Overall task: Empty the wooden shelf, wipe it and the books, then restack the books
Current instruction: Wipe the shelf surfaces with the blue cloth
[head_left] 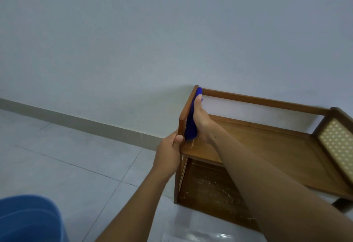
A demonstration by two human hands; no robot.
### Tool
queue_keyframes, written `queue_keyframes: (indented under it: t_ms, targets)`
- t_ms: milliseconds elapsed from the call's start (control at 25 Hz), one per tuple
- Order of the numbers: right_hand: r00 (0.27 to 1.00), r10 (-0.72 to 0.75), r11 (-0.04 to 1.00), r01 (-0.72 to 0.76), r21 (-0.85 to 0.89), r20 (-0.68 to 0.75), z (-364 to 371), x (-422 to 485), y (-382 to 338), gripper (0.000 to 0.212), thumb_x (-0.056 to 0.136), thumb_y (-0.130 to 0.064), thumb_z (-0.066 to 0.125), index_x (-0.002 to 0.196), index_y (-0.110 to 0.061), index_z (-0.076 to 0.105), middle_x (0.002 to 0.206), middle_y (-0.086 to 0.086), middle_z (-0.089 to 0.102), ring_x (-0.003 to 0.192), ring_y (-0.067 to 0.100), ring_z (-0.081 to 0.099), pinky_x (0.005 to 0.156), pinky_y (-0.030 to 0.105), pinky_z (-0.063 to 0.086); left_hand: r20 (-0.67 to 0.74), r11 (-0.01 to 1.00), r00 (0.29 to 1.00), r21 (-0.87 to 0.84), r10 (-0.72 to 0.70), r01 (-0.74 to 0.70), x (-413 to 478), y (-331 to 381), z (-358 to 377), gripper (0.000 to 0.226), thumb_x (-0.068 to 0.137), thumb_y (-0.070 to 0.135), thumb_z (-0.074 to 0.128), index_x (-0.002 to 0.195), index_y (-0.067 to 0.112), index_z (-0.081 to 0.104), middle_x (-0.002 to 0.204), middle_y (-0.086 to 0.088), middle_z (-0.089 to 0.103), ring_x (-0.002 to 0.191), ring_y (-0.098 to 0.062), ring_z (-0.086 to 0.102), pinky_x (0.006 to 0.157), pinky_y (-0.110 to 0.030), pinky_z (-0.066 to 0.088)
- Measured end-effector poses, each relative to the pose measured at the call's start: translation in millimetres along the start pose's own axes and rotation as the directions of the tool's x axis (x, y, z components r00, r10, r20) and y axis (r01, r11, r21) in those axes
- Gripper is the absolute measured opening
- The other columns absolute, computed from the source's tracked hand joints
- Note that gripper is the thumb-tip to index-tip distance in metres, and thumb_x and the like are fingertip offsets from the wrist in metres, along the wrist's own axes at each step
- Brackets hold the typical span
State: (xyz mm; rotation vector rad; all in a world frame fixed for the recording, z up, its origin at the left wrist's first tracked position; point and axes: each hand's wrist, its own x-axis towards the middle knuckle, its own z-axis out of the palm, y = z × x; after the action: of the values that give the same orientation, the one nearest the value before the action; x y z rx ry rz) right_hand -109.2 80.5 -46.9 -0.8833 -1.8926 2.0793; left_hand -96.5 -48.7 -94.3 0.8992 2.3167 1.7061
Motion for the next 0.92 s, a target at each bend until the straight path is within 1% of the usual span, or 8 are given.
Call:
queue_keyframes:
  t_ms: [240,400,520,640,720,800,880,920]
  targets:
    - [0.99,-0.086,0.995,0.092,-0.042,0.114,-4.6,-33.8,18.7,0.062,0.093,-0.066,0.023,0.113,-0.019,0.059,0.112,0.006,0.065,0.106,0.022,0.06,0.104,0.045,0.042,-0.003,1.0,1.0,0.025,-0.009,0.009,-0.8,7.4,-0.5,0.029,0.101,0.036,0.029,0.079,0.035,0.047,0.075,0.014,0.057,0.073,-0.004,0.058,0.061,-0.009,0.043]
    - [0.987,-0.07,0.994,0.082,-0.075,0.146,-17.2,-49.3,28.6,0.052,0.095,-0.058,0.037,0.113,-0.015,0.058,0.109,0.013,0.067,0.104,0.032,0.064,0.098,0.05,0.048,0.007,0.999,0.999,0.018,-0.048,0.048,-2.0,10.5,0.9,0.027,0.102,0.033,0.029,0.082,0.034,0.048,0.077,0.012,0.058,0.073,-0.005,0.059,0.057,-0.006,0.045]
    - [0.983,-0.004,0.996,-0.013,0.092,0.184,-36.2,-64.0,32.1,0.044,0.096,-0.051,0.043,0.119,-0.016,0.056,0.115,0.014,0.066,0.109,0.033,0.062,0.098,0.047,0.048,0.038,0.995,0.995,0.045,-0.087,0.085,0.3,8.0,0.4,0.029,0.102,0.037,0.027,0.085,0.031,0.05,0.085,0.003,0.063,0.082,-0.014,0.063,0.07,-0.019,0.049]
    - [0.995,0.058,0.918,-0.086,0.386,0.084,-58.3,-80.5,36.4,0.033,0.096,-0.041,0.05,0.117,-0.017,0.056,0.112,0.01,0.068,0.102,0.026,0.064,0.092,0.041,0.049,0.018,0.982,0.99,0.134,-0.139,0.135,0.2,10.6,-0.4,0.034,0.103,0.037,0.027,0.103,0.022,0.057,0.099,-0.004,0.065,0.095,-0.019,0.062,0.077,-0.026,0.049]
    - [0.997,0.076,0.813,-0.071,0.578,0.016,-76.5,-91.0,39.2,0.034,0.094,-0.04,0.053,0.119,-0.018,0.059,0.109,0.007,0.07,0.098,0.024,0.065,0.089,0.039,0.048,-0.084,0.97,0.991,0.214,-0.102,0.118,-3.8,19.9,0.2,0.04,0.103,0.037,0.026,0.119,0.015,0.056,0.103,-0.002,0.063,0.101,-0.02,0.061,0.079,-0.027,0.048]
    - [0.996,0.084,0.713,-0.042,0.7,-0.027,-97.3,-102.7,37.9,0.036,0.093,-0.044,0.053,0.119,-0.02,0.061,0.117,0.006,0.069,0.11,0.025,0.063,0.098,0.041,0.043,-0.235,0.964,0.972,0.251,-0.023,0.084,-7.8,33.6,0.3,0.045,0.102,0.038,0.026,0.124,0.012,0.055,0.108,-0.002,0.063,0.109,-0.02,0.06,0.082,-0.028,0.05]
    - [0.994,0.092,0.652,-0.019,0.758,-0.054,-117.3,-116.0,33.3,0.038,0.092,-0.047,0.053,0.118,-0.021,0.062,0.12,0.006,0.068,0.116,0.027,0.061,0.102,0.045,0.041,-0.375,0.968,0.924,0.251,0.077,0.021,-10.3,48.9,0.2,0.047,0.102,0.037,0.027,0.134,0.012,0.051,0.126,-0.005,0.061,0.121,-0.019,0.055,0.094,-0.029,0.049]
    - [0.993,0.091,0.64,-0.004,0.768,-0.07,-129.2,-124.1,29.9,0.039,0.09,-0.047,0.055,0.118,-0.021,0.062,0.12,0.006,0.068,0.115,0.027,0.061,0.101,0.046,0.041,-0.412,0.966,0.899,0.257,0.149,-0.043,-11.9,58.7,3.5,0.046,0.102,0.036,0.028,0.136,0.014,0.049,0.132,-0.005,0.058,0.124,-0.015,0.051,0.097,-0.022,0.044]
